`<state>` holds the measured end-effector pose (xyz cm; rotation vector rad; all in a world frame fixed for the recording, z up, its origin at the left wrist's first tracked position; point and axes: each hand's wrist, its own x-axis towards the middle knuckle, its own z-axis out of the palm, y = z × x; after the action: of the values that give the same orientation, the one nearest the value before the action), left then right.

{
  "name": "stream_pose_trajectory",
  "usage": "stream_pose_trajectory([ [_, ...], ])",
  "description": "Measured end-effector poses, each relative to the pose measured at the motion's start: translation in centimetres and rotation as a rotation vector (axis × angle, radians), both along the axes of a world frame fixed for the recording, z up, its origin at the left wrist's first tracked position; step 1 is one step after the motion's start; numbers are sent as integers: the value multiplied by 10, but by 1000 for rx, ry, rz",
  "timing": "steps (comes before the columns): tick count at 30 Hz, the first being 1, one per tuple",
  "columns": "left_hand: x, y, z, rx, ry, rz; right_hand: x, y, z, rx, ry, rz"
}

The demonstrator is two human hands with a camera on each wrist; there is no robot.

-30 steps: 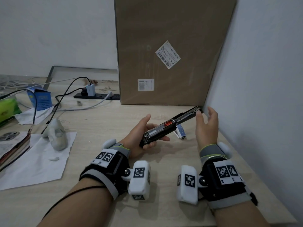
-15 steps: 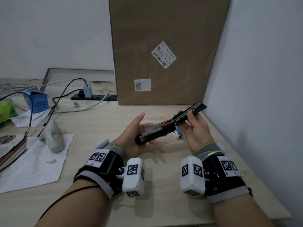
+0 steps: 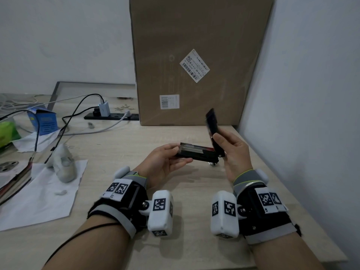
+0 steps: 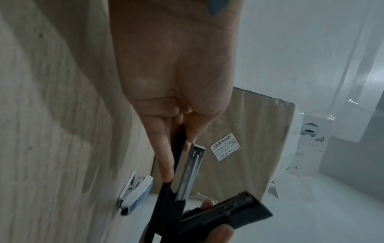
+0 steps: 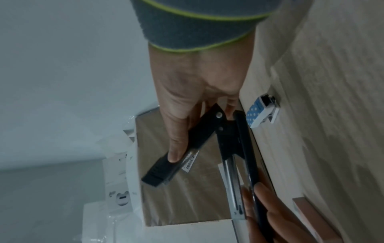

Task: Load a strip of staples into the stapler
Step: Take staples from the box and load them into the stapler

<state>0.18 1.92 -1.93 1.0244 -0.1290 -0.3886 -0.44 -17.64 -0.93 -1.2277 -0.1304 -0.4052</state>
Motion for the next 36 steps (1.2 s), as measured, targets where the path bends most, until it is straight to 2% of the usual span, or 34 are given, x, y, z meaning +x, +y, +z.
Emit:
stream_pose_trajectory([
  [6, -3, -1, 4, -6, -22, -29, -5, 9, 0, -251, -18, 62],
  [12, -6, 0, 8, 66, 43, -39, -5, 9, -3, -372, 14, 77],
  [18, -7, 1, 10, 184, 39, -45, -5, 10, -6, -439, 31, 136],
  [27, -6, -3, 8, 178, 34, 103, -2, 11, -10, -512, 64, 168],
  [36, -4, -3, 9, 255, 38, 187, -3, 11, -10, -618, 53, 165],
])
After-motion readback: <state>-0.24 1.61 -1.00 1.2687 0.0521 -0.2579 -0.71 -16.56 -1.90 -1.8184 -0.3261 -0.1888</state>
